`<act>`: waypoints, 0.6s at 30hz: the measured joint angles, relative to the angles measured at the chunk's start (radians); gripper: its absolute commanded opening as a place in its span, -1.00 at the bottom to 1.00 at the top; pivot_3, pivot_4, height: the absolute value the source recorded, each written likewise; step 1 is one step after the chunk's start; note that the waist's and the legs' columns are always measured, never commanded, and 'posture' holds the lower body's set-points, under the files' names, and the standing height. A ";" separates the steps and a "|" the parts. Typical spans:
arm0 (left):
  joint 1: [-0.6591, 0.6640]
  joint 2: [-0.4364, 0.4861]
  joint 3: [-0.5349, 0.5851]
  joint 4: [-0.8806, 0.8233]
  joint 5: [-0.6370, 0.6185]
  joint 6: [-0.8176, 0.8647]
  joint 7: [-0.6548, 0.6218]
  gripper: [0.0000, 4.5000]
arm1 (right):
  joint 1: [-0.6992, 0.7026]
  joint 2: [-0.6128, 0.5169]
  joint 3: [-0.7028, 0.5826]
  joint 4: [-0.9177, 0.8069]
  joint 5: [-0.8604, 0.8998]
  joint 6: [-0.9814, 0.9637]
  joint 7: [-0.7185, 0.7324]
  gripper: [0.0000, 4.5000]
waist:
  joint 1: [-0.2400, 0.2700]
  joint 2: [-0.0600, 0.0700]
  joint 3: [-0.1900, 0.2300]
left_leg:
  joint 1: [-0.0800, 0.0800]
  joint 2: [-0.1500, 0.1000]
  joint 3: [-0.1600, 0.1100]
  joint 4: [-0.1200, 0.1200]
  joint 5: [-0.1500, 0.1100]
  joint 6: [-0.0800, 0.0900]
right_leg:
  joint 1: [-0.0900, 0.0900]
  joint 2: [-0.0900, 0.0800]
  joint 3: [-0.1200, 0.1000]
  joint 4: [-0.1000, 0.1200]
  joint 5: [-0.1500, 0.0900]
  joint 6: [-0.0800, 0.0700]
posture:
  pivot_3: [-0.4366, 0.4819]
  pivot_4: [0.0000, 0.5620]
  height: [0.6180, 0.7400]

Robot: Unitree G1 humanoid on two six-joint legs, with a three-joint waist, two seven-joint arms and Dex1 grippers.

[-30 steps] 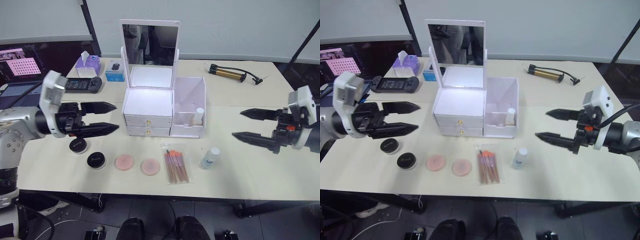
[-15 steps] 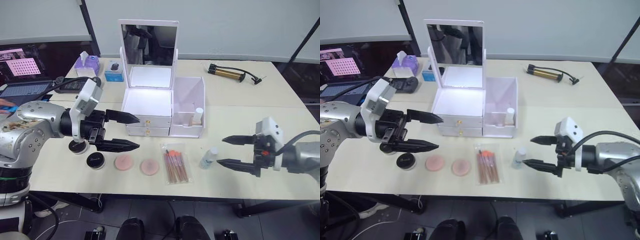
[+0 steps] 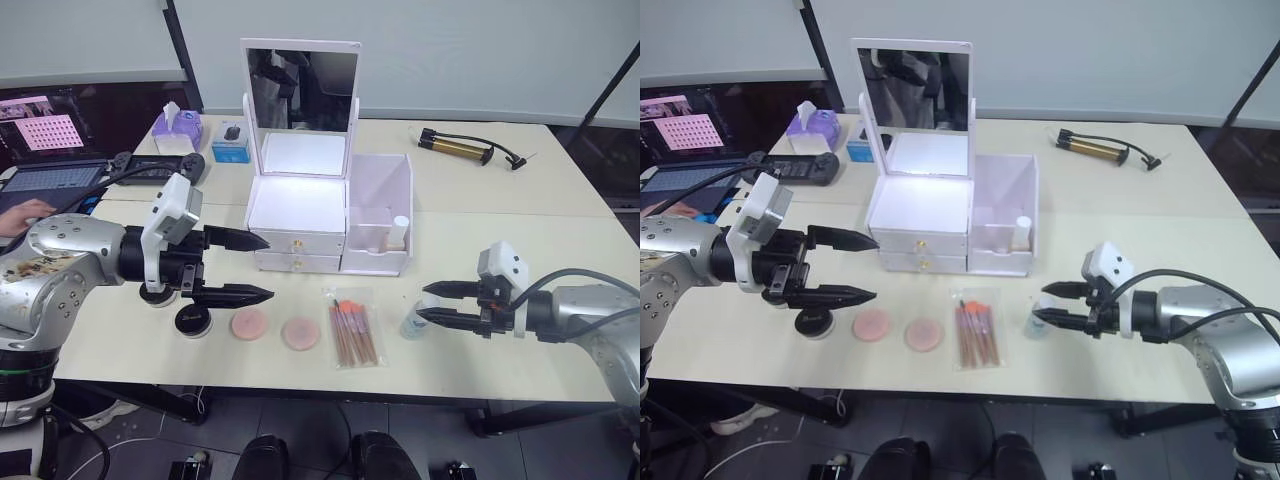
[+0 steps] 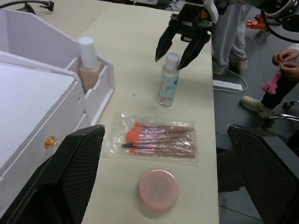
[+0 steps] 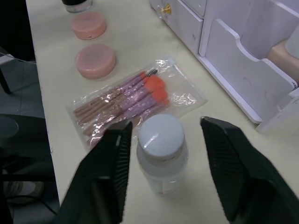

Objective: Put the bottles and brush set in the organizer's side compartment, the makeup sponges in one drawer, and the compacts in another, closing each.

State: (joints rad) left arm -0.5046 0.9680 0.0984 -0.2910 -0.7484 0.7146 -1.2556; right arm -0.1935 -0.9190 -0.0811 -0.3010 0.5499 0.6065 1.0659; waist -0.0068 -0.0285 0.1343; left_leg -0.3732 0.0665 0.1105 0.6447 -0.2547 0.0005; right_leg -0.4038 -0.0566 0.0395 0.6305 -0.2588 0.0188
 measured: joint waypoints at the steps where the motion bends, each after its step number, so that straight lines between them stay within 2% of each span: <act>1: 0.000 0.000 0.001 0.000 0.000 -0.006 0.000 1.00 | -0.003 0.001 0.006 0.004 -0.007 -0.003 0.000 -0.46 | 0.000 0.000 0.000 | 0.000 0.000 0.000 0.000 0.000 0.000 | 0.000 0.000 0.000 0.000 0.000 0.000 | -0.05 -0.47 0.87; 2: 0.001 0.000 0.002 0.000 0.000 -0.013 0.000 1.00 | -0.013 0.004 0.014 0.010 -0.015 -0.007 0.001 -0.59 | 0.000 0.000 0.000 | 0.000 0.000 0.000 0.000 0.000 0.000 | 0.000 0.000 0.000 0.000 0.000 0.000 | -0.05 -0.47 0.87; 12: 0.004 0.000 0.005 0.020 0.000 -0.019 0.009 1.00 | -0.031 0.022 0.028 0.015 -0.030 -0.024 0.011 -0.60 | -0.003 0.000 0.000 | 0.000 0.000 0.000 0.000 0.000 0.000 | 0.000 0.000 0.000 0.000 0.000 0.000 | -0.05 -0.47 0.87; 18: 0.017 -0.002 0.033 0.030 0.002 -0.035 0.026 1.00 | -0.172 0.026 0.006 0.022 0.042 0.036 0.012 -0.60 | -0.006 0.000 0.000 | 0.000 0.000 0.000 0.000 0.000 0.000 | 0.000 0.001 0.000 0.001 0.000 -0.001 | -0.05 -0.47 0.87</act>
State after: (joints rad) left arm -0.4873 0.9661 0.1313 -0.2614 -0.7462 0.6800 -1.2300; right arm -0.3653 -0.8932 -0.0748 -0.2795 0.5921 0.6424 1.0784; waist -0.0126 -0.0284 0.1343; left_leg -0.3729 0.0670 0.1105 0.6445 -0.2547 0.0005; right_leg -0.4043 -0.0559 0.0399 0.6312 -0.2586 0.0183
